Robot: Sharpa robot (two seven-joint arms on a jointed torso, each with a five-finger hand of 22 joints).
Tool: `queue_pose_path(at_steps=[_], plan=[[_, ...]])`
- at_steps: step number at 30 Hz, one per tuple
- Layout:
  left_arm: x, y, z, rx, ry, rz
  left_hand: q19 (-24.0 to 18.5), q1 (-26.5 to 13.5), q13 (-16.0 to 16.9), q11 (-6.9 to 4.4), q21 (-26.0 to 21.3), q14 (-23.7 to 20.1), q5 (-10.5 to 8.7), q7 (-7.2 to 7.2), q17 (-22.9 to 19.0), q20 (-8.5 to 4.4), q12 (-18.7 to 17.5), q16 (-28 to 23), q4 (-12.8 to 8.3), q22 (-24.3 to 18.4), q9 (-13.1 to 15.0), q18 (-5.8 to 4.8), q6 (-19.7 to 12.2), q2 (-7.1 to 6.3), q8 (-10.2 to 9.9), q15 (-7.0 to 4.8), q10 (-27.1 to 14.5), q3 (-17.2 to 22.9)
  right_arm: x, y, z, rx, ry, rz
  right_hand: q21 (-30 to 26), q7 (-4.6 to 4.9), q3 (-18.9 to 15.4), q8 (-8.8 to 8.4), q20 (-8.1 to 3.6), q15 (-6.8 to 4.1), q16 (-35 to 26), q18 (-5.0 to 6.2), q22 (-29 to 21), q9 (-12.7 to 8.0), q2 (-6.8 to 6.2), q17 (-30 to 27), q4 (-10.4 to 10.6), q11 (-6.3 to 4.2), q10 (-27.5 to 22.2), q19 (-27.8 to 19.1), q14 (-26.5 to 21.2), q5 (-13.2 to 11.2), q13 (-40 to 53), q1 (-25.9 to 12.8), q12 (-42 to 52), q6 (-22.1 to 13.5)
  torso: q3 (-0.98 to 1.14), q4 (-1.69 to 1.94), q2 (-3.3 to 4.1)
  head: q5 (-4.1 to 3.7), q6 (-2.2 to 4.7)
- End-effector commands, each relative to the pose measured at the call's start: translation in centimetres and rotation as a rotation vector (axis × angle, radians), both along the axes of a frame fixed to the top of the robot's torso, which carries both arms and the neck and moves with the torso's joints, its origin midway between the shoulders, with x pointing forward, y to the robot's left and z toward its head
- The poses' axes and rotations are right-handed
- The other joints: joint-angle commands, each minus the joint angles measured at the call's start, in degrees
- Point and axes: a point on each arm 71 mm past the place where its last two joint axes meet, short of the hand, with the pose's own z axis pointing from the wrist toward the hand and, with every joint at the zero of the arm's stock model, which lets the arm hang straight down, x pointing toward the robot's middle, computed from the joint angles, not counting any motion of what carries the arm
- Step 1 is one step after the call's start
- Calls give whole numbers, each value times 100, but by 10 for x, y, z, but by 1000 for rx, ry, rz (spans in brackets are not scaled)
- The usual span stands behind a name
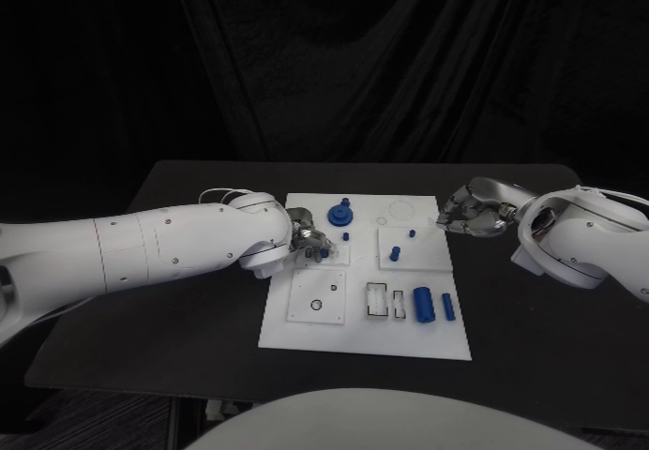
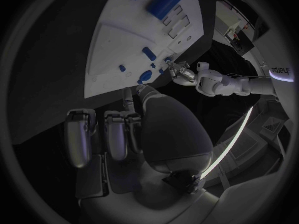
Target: Assemble the parts on the task board
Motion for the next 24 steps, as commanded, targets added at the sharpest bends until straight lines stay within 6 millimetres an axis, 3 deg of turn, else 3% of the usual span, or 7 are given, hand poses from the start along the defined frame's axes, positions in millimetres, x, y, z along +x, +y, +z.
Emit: queue_pose_path(at_steps=[1, 2, 4, 9, 13, 15, 24], plan=[[-3, 4, -7, 32, 12, -5, 21, -134, 1509, 33, 3, 595, 476, 0, 1508, 20, 15, 15, 203, 996, 89, 25, -97, 3, -20, 36, 609, -291, -1, -2, -3, -15, 18, -13, -15, -2, 25, 2, 36, 30, 10, -16, 1407, -8, -12, 1490, 1, 18, 607, 438, 586, 9, 1509, 42, -14, 8, 0, 3, 4, 4, -1], [-3, 4, -7, 31, 10, -3, 27, -75, 1509, 19, 9, 595, 820, -1, 1508, 13, 15, 15, 304, 999, 172, 24, -123, -17, 9, 31, 609, -455, -1, -2, -3, -15, 18, -13, -19, -1, 25, 1, 36, 30, 7, -15, 1406, -9, -16, 1482, 2, 19, 607, 435, 584, 18, 1509, 41, -14, 6, 0, 3, 4, 7, -1], [-3, 5, -7, 29, 5, 0, 40, 125, 1509, 16, 14, 595, 765, 0, 1508, 5, 15, 15, 446, 1003, 355, 24, -204, 69, 63, 36, 609, -691, -1, -2, -3, -15, 19, -13, -21, 1, 24, 0, 36, 30, 7, -14, 1405, -10, -18, 1481, 4, 20, 607, 434, 584, 24, 1509, 38, -14, 5, -1, 0, 5, 15, -1], [-3, 5, -4, -7, -35, 7, 66, 301, 1509, 7, 45, 595, 766, -23, 1508, 4, 15, 15, 659, 1015, 610, 15, -234, 138, 167, 17, 609, -988, -1, -2, -3, -15, 19, -14, -24, 5, 20, -2, 36, 31, 6, -13, 1404, -12, -24, 1477, 13, 22, 607, 432, 583, 33, 1509, 28, -14, 3, -1, 5, 9, 25, -1], [-4, 4, 4, -52, -144, -1, 147, 793, 1509, -34, 237, 595, 834, -84, 1508, -24, 15, 15, 1006, 1070, 1406, -21, -427, 170, 691, -10, 609, -1450, -2, -4, -2, -13, 17, -16, -28, 7, 17, -4, 36, 32, 4, -12, 1402, -14, -26, 1474, 21, 24, 607, 430, 582, 39, 1509, 18, -14, 1, 0, 7, 10, 50, -1], [-7, 4, 9, -56, -196, -14, 168, 879, 1509, -52, 287, 595, 847, -105, 1508, -39, 15, 15, 1085, 1081, 1571, -29, -452, 172, 812, -29, 609, -1549, -2, -5, -2, -13, 16, -18, -28, 7, 17, -4, 36, 32, 4, -12, 1402, -14, -26, 1474, 21, 24, 607, 430, 582, 39, 1509, 18, -14, 1, 1, 8, 9, 57, -1], [-11, 16, 37, -53, -319, -31, 262, 1189, 1509, -110, 546, 595, 902, -169, 1508, -83, 15, 15, 1260, 1146, 1895, -78, -430, 147, 1062, -78, 609, -1767, -2, -10, -2, -9, 7, -29, -28, 7, 17, -4, 36, 32, 4, -12, 1402, -14, -26, 1474, 21, 24, 607, 430, 582, 39, 1509, 18, -14, 1, -4, 1, 5, 156, -1]])
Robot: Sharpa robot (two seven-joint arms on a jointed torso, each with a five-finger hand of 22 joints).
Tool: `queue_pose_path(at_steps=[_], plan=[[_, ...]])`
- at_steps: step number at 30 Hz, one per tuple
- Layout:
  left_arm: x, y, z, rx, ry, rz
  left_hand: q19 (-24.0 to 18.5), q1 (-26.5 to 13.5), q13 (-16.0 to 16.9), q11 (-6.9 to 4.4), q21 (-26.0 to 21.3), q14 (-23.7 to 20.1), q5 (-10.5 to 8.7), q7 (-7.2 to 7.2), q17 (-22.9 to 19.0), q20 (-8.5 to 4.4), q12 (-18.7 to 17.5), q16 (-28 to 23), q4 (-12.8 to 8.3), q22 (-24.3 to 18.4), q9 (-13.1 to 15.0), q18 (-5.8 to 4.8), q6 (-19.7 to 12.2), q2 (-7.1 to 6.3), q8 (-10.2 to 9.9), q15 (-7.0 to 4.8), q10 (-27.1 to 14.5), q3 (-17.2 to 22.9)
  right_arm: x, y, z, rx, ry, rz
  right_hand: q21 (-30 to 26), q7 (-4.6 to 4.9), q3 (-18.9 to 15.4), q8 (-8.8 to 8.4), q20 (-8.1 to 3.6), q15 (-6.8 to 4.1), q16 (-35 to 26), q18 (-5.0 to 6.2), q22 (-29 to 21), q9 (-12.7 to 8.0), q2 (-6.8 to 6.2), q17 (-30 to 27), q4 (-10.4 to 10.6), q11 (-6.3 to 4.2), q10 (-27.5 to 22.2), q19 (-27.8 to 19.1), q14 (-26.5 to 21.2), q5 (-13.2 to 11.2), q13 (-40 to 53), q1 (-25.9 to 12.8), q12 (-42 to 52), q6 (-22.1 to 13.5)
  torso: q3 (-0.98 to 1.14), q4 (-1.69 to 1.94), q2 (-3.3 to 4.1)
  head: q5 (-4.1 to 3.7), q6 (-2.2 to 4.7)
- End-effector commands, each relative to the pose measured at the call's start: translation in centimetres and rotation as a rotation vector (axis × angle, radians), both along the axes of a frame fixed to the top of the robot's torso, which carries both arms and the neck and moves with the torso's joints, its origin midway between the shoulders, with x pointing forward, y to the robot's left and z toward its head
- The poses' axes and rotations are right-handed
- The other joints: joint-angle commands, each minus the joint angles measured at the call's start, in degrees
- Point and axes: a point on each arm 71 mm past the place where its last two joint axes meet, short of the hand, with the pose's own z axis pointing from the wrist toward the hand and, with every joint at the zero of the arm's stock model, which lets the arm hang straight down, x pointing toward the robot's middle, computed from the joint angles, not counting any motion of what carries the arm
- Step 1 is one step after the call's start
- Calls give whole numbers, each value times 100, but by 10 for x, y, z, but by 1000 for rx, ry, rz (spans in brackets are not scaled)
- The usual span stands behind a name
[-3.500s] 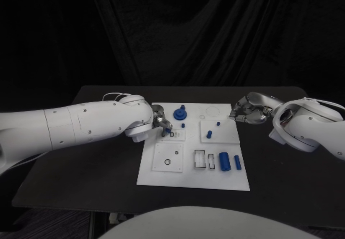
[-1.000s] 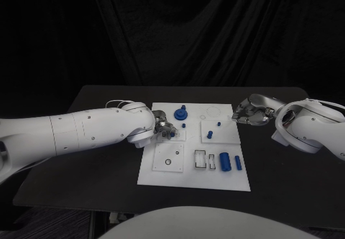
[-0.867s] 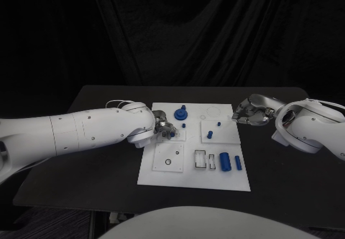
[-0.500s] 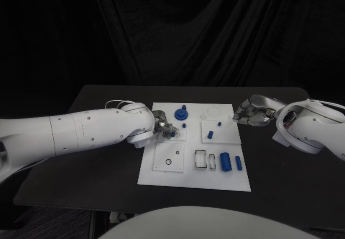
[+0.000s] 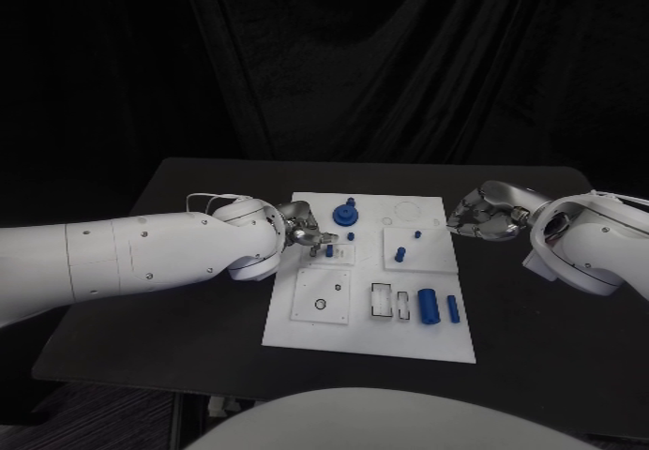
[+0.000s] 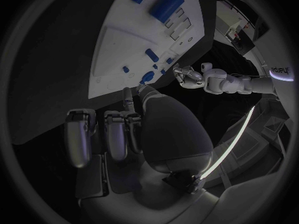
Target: Assemble the parts on the task board
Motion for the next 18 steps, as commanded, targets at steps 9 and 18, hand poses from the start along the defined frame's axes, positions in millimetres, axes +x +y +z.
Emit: queue_pose_path(at_steps=[9, 18], plan=[[37, 22, 49, -24, -160, 3, 241, 494, 1509, -55, 266, 595, 83, -67, 1509, -58, 15, 15, 68, 1210, 290, -124, -91, 28, 193, -48, 598, -114, 1, -2, -1, -2, -6, -13, -27, 1, 29, -2, 37, 33, 5, -13, 1404, -11, -26, 1476, 19, 22, 607, 431, 583, 68, 1509, 27, -14, 6, -9, 1, -1, 90, -2], [62, 35, 41, 78, -38, 26, 223, 557, 1509, -49, 268, 595, 13, -66, 1509, -48, 15, 15, 234, 1207, 385, -122, -74, 66, 269, -37, 598, -206, 2, 1, -2, -1, -5, -6, -29, -3, 45, 1, 37, 31, 6, -12, 1403, -12, -27, 1478, 1, 18, 607, 430, 583, 93, 1509, 56, -14, 11, -5, 11, 4, 79, -2]])
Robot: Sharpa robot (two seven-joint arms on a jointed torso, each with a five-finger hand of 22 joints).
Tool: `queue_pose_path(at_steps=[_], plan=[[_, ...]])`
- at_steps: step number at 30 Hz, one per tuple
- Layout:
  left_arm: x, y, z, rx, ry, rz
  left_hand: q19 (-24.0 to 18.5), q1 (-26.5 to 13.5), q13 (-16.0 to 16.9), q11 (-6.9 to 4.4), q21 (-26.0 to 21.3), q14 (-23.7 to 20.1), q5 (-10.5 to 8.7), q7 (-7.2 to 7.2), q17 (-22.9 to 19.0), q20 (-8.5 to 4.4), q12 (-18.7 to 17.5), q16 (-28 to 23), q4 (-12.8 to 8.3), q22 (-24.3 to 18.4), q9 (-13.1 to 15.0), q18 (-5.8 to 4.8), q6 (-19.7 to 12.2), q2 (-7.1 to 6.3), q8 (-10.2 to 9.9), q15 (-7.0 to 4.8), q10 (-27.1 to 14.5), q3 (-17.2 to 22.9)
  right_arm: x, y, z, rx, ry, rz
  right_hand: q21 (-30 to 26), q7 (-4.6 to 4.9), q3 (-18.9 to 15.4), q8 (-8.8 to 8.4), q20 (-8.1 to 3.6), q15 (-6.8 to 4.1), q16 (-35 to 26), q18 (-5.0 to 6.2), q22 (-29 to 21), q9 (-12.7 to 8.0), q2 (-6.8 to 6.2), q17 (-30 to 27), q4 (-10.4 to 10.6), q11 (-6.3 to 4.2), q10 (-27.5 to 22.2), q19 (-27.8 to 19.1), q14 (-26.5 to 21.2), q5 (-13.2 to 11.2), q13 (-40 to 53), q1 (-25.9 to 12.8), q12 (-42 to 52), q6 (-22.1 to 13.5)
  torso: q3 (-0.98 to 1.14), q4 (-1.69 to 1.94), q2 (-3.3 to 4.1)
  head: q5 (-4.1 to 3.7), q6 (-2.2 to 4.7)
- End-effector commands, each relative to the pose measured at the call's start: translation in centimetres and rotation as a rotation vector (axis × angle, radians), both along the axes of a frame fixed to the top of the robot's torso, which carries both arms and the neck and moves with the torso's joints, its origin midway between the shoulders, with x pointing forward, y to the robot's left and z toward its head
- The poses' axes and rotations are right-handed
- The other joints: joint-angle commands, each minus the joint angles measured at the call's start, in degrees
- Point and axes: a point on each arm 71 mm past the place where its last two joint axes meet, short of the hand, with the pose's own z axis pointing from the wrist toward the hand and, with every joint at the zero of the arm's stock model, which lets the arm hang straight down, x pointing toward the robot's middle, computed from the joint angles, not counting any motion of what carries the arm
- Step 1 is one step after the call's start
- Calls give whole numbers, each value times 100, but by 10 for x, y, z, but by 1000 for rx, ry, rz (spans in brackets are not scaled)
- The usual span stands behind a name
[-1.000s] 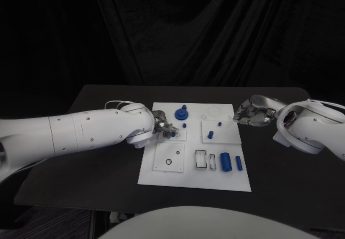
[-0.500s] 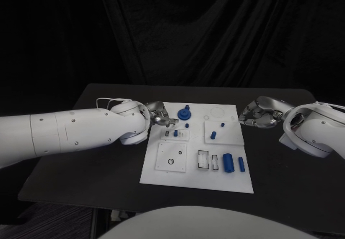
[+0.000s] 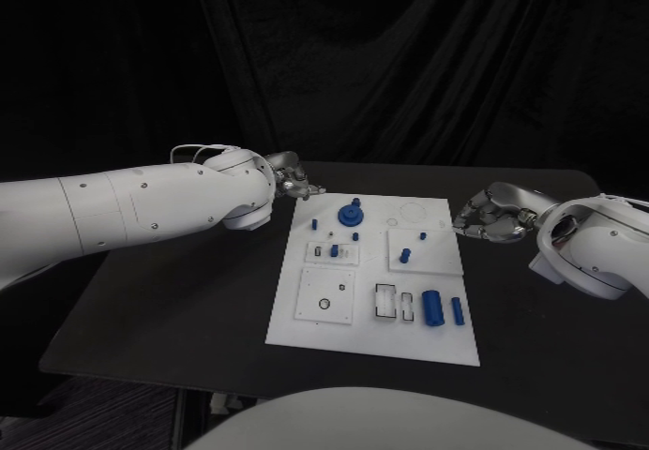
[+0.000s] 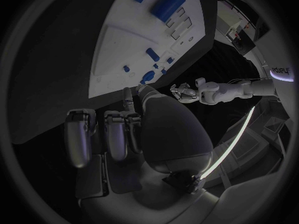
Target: Assemble the parts on the task board
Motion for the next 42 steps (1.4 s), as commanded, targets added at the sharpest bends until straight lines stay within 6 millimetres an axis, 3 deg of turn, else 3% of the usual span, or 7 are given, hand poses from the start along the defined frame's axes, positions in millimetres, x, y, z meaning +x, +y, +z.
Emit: queue_pose_path(at_steps=[1, 8, 14, 20, 25, 35, 42], plan=[[3, -1, -7, 34, 113, -33, 214, 50, 1509, -42, 25, 595, -33, 14, 1510, -38, 15, 15, 51, 1208, 8, -26, -10, -9, 32, -37, 606, -10, 0, 0, -1, 0, -3, -5, -29, -3, 46, 1, 37, 31, 6, -12, 1404, -8, -11, 1478, 1, 18, 608, 430, 583, 10, 1509, 40, -14, 11, -5, 17, 11, -39, -1], [16, -1, -15, 97, 184, -17, 203, 70, 1509, -39, 26, 595, -101, 16, 1510, -34, 15, 15, 181, 1205, -64, -24, 34, 0, -57, -34, 606, -95, -1, -1, -2, 1, -2, -5, -30, -3, 50, 1, 37, 31, 5, -12, 1404, -8, -8, 1476, -1, 18, 608, 429, 583, 17, 1509, 44, -14, 11, 11, 3, 4, -36, -1], [21, -6, -19, 120, 213, -23, 191, 119, 1509, -31, 29, 595, -151, 26, 1510, -27, 15, 15, 273, 1202, -209, -22, 121, 8, -226, -27, 606, -190, -1, -1, -2, 0, 0, -5, -27, -2, 55, 1, 36, 30, 6, -13, 1405, -9, -6, 1478, -3, 18, 608, 431, 583, 28, 1509, 49, -14, 10, -13, 4, 22, -56, -1], [24, -10, -22, 133, 233, -33, 178, 105, 1509, -24, 9, 595, -179, 35, 1510, -22, 15, 15, 285, 1195, -267, -17, 141, 17, -300, -20, 606, -245, -1, 0, -2, 1, 0, -2, -31, -2, 58, 0, 36, 30, 6, -12, 1403, -10, -5, 1479, -4, 18, 608, 429, 583, 34, 1509, 52, -14, 9, -18, -9, 17, -33, -1], [24, -11, -25, 143, 251, -40, 155, 127, 1509, 1, -7, 595, -180, 61, 1510, -2, 15, 15, 280, 1187, -488, -12, 196, 60, -530, 3, 606, -353, -1, 0, -2, 1, 2, -1, -31, -2, 58, 0, 36, 30, 6, -12, 1403, -10, -5, 1479, -4, 18, 608, 429, 583, 34, 1509, 52, -14, 9, -7, -17, 6, -38, -1], [24, -9, -32, 156, 274, -30, 123, 180, 1509, 15, -66, 595, -148, 75, 1510, 11, 15, 15, 268, 1169, -615, 2, 227, 78, -653, 15, 606, -401, -2, 1, -2, 0, 7, 3, -31, -2, 58, 0, 36, 30, 6, -12, 1403, -10, -5, 1479, -4, 18, 608, 429, 583, 34, 1509, 52, -14, 9, 6, 1, 0, -63, -1], [24, -11, -35, 151, 272, -33, 101, 240, 1509, 24, -101, 595, -111, 83, 1510, 21, 15, 15, 256, 1158, -676, 10, 245, 85, -713, 25, 606, -419, -2, 0, -3, -2, 11, 3, -31, -2, 58, 0, 36, 30, 6, -12, 1403, -10, -5, 1479, -4, 18, 608, 429, 583, 34, 1509, 52, -14, 9, 4, 0, 3, -61, -1]])
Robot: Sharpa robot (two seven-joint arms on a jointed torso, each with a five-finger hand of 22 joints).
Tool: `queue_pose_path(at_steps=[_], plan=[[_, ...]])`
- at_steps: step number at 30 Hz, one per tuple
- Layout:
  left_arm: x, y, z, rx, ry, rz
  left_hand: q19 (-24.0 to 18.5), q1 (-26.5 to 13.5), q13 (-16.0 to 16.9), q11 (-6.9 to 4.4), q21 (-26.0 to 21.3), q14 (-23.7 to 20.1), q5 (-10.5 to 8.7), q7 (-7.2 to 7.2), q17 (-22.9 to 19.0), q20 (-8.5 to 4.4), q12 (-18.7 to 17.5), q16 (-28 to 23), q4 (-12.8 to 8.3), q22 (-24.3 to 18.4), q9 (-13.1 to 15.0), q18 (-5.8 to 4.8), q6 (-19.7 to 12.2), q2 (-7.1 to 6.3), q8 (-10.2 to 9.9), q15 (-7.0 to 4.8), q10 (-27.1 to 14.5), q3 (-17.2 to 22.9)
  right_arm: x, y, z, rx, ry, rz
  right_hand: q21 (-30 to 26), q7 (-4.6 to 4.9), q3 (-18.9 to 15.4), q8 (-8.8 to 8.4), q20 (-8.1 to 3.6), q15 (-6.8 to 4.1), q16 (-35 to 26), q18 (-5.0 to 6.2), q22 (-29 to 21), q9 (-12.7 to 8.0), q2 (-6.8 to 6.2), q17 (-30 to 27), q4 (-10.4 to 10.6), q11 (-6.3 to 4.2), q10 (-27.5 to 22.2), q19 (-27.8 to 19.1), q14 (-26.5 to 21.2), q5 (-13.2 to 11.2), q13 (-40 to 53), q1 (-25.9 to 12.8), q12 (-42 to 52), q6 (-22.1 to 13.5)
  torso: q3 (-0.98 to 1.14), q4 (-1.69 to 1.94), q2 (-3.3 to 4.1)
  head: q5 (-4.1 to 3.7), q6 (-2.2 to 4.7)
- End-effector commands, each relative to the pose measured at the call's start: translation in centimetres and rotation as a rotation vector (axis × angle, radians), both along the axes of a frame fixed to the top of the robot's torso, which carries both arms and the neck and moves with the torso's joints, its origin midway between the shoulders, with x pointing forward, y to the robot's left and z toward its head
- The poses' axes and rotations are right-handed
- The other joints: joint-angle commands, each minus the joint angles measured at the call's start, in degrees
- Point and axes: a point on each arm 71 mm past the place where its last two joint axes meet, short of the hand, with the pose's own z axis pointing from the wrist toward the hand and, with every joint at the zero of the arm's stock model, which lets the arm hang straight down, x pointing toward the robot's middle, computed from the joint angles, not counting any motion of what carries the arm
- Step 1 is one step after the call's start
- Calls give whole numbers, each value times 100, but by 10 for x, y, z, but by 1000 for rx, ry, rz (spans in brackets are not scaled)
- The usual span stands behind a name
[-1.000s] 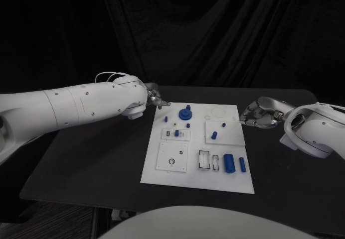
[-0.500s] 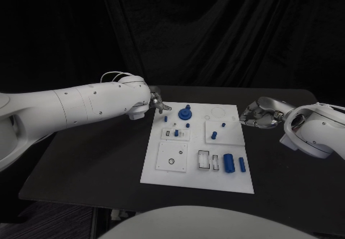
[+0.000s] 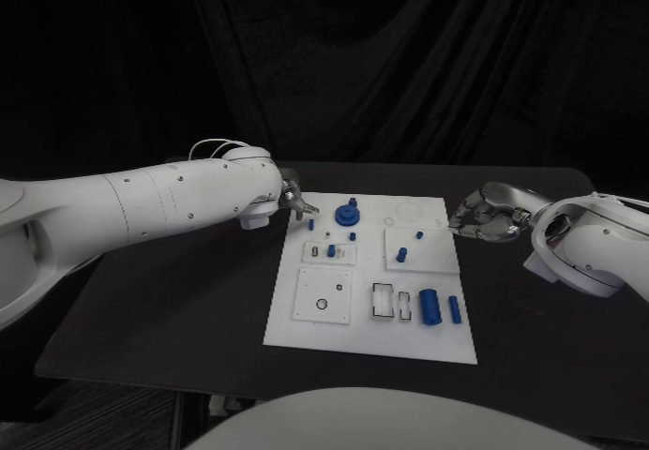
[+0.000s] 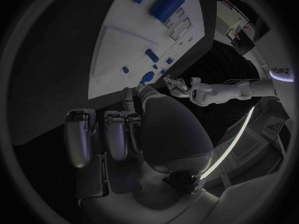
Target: Assemble the parts on the task board
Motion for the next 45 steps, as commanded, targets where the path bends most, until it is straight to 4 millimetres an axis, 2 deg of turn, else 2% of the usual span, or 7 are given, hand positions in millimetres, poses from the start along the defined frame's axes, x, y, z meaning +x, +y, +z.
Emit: queue_pose_path(at_steps=[1, 5, 9, 18, 30, 37, 45], plan=[[-1, -3, -2, -7, 15, -11, 99, 58, 1509, 24, -39, 595, 37, -1, 1510, 22, 15, 15, -2, 1157, -15, 9, 45, 5, -36, 26, 606, -32, -1, 0, -2, -4, 7, -1, -31, -1, 25, 0, 36, 30, 6, -12, 1400, -5, 1, 1479, -3, 18, 607, 429, 584, 34, 1509, 46, -14, 9, 1, -5, 4, 7, 0], [-1, -3, -3, -6, 21, -15, 80, 104, 1509, 32, -73, 595, 54, 8, 1510, 29, 15, 15, -10, 1147, -56, 16, 45, 3, -82, 33, 606, -45, -1, -1, -2, -6, 10, -1, -29, -1, 34, 0, 35, 29, 4, -12, 1401, -7, 4, 1474, -6, 18, 607, 431, 582, 53, 1509, 54, -14, 10, -4, 4, 5, -2, 0], [-1, -3, -4, -3, 30, -20, 42, 164, 1509, 62, -132, 595, 59, 43, 1510, 50, 15, 15, -3, 1130, -158, 28, 9, 21, -211, 58, 606, -78, -1, 0, -2, -7, 11, -1, -29, -1, 39, 1, 35, 29, 6, -12, 1401, -7, 7, 1480, -8, 18, 607, 431, 584, 58, 1509, 58, -14, 10, -1, -1, 3, -4, 0], [0, -6, -6, -7, 38, -34, 5, 223, 1509, 97, -186, 595, 80, 85, 1510, 77, 15, 15, -5, 1114, -259, 40, -46, 45, -352, 89, 606, -110, -1, 0, -2, -9, 14, -1, -29, -1, 39, 1, 35, 29, 6, -12, 1401, -7, 8, 1480, -8, 18, 607, 431, 584, 59, 1509, 59, -14, 10, 2, 0, 2, -15, 0], [0, -10, -9, -8, 48, -47, -28, 260, 1509, 112, -250, 595, 91, 98, 1510, 90, 15, 15, -15, 1095, -290, 53, -66, 62, -398, 103, 606, -113, -1, 1, -2, -10, 16, -1, -35, -2, 52, 1, 35, 29, 5, -11, 1399, -8, 15, 1476, -16, 17, 607, 427, 583, 72, 1509, 74, -14, 9, -2, -8, 2, -11, 0], [0, -11, -12, -8, 50, -45, -53, 283, 1509, 123, -295, 595, 100, 108, 1510, 100, 15, 15, -19, 1082, -309, 62, -68, 72, -424, 114, 606, -117, -1, 1, -2, -11, 16, -1, -35, -2, 52, 1, 35, 29, 5, -11, 1399, -8, 15, 1476, -16, 17, 607, 427, 583, 72, 1509, 74, -14, 9, 0, -2, 0, -35, 0], [-2, -14, -17, -5, 65, -51, -71, 360, 1509, 131, -313, 595, 203, 111, 1510, 118, 15, 15, -43, 1078, -338, 66, -45, 94, -463, 127, 606, -113, -1, 1, -2, -10, 17, 1, -36, -2, 57, 1, 35, 29, 2, -10, 1399, -9, 16, 1469, -20, 17, 607, 427, 581, 77, 1509, 80, -14, 8, 2, -3, 1, -48, 0]])
